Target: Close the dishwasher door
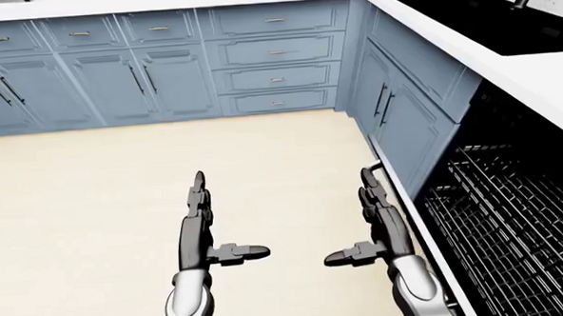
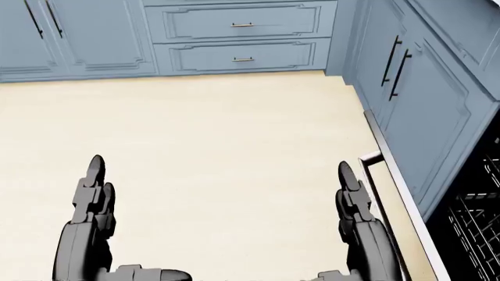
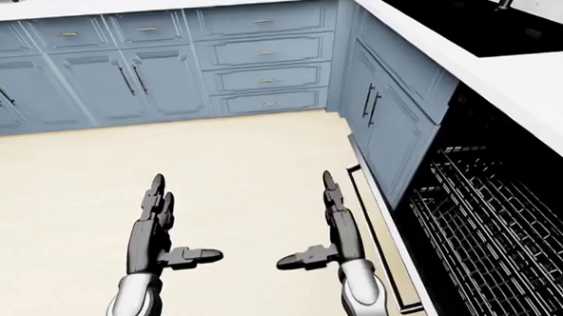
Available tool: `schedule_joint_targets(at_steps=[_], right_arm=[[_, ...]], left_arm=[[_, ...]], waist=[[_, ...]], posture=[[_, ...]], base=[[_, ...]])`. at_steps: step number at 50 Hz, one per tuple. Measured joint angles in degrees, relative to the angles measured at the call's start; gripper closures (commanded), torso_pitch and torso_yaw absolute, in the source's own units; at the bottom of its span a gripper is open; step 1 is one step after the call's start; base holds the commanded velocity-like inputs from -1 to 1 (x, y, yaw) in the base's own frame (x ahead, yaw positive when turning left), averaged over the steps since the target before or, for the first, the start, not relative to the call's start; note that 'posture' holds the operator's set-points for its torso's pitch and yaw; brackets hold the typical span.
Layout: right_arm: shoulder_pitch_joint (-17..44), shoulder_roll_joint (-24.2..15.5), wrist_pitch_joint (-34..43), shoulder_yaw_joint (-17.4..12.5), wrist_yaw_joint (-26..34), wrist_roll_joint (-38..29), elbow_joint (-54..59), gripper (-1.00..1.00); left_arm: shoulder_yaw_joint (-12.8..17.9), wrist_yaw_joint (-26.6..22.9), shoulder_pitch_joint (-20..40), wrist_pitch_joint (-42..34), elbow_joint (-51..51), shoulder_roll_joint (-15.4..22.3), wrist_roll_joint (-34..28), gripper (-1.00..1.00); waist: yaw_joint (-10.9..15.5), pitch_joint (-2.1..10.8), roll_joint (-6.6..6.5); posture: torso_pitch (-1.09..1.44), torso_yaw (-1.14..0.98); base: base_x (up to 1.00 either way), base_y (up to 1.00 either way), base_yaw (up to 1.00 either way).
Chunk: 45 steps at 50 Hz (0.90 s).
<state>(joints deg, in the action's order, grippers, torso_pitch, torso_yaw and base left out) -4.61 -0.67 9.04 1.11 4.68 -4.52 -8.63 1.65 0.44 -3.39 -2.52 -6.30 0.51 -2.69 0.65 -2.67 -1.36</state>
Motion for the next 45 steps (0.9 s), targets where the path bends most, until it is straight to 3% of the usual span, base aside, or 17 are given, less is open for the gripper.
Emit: schedule_joint_targets(at_steps=[4,5,9,13,15,17,21,26,32,33,36,37,39,41,45], right_arm=[[0.42,0.05,-0.26,0.21,0.26,0.16,-0.13,-1.0],[0.58,0.41,-0.24,0.43,0.28,0.17,0.13,-1.0],[0.13,0.52,0.52,1.26,0.6,0.2,0.74,-1.0],[0.77,0.5,0.29,0.92,0.48,0.22,-0.2,-1.0],[0.93,0.55,0.01,1.04,0.47,0.27,-0.51,-1.0],[0.97,0.36,-0.13,0.98,0.45,0.3,-0.73,-1.0],[0.02,-0.16,0.52,-0.59,-0.03,0.15,0.04,-1.0],[0.01,0.08,0.76,0.21,-0.03,0.14,-0.71,-1.0],[0.04,0.12,0.41,0.4,0.18,0.17,-1.6,-1.0],[0.17,0.45,0.33,0.67,0.19,0.17,-1.28,-1.0],[-0.46,0.52,0.79,1.41,0.48,0.22,-0.34,-1.0],[-0.56,0.54,0.89,1.39,0.57,0.29,-0.41,-1.0],[-0.14,0.46,0.62,1.14,0.57,0.37,-1.37,-1.0],[0.12,0.46,0.14,1.01,0.43,0.35,-2.22,-1.0],[-0.48,-0.1,0.57,-0.25,-0.03,0.2,-1.85,-1.0]], left_arm=[[0.08,0.22,0.15,0.37,-0.7,0.02,-0.04,-1.0],[0.29,0.25,0.2,0.4,-0.38,0.31,-0.05,-1.0],[0.82,0.47,-0.4,-0.16,0.39,0.33,-0.11,-1.0],[0.5,0.46,0.15,0.21,-0.09,0.35,-0.16,-1.0],[0.52,0.47,0.22,0.44,0.1,0.38,-0.21,-1.0],[0.38,0.44,0.53,0.53,0.19,0.19,-0.23,-1.0],[-1.18,-0.15,0.13,0.14,1.05,-0.35,-0.1,-1.0],[0.04,0.07,0.2,-0.03,-0.06,0.02,-0.05,-1.0],[-0.09,0.17,0.03,0.32,-1.12,0.01,0.02,-1.0],[0.22,0.2,0.02,0.36,-0.81,0.31,0.0,-1.0],[0.87,0.39,-0.66,-0.27,0.21,0.33,-0.02,-1.0],[0.95,0.44,-0.67,-0.45,0.24,0.37,0.0,-1.0],[1.0,0.5,-0.26,-0.28,-0.62,0.42,0.02,-1.0],[0.86,0.45,0.19,0.22,-1.53,0.46,0.07,-1.0],[-0.85,-0.15,-0.17,0.01,-0.32,-0.34,0.18,-1.0]], waist=[[0.23,0.21,-3.17],[0.78,0.18,-2.57],[0.91,1.08,-2.58],[0.93,0.92,0.39],[0.99,0.87,2.39],[0.44,1.65,4.88],[-0.62,0.94,3.72],[0.02,0.18,0.57],[0.25,0.38,-2.87],[0.7,0.08,-2.01],[0.82,0.66,-2.32],[0.74,1.05,-1.88],[0.59,0.92,0.15],[0.91,0.71,3.05],[-0.3,0.35,1.16]], posture=[[0.0,0.0],[0.0,0.0],[0.0,0.0],[0.0,0.0],[0.0,0.0],[0.0,0.0],[0.0,0.0],[0.0,0.0],[0.0,0.0],[0.0,0.0],[0.0,0.0],[0.0,0.0],[0.0,0.0],[0.0,0.0],[0.0,0.0]], base=[[0.0,-0.37,0.0],[0.0,-0.36,0.0],[0.0,-0.36,0.0],[0.0,-0.37,0.0],[0.0,-0.34,0.0],[0.0,-0.34,0.0],[0.0,-0.34,0.0],[0.0,-0.34,0.0],[0.0,-0.34,0.0],[0.0,-0.35,0.0],[0.0,-0.27,0.0],[0.0,0.0,0.0],[0.0,0.0,0.0],[0.0,0.0,0.0],[0.0,0.0,0.0]])
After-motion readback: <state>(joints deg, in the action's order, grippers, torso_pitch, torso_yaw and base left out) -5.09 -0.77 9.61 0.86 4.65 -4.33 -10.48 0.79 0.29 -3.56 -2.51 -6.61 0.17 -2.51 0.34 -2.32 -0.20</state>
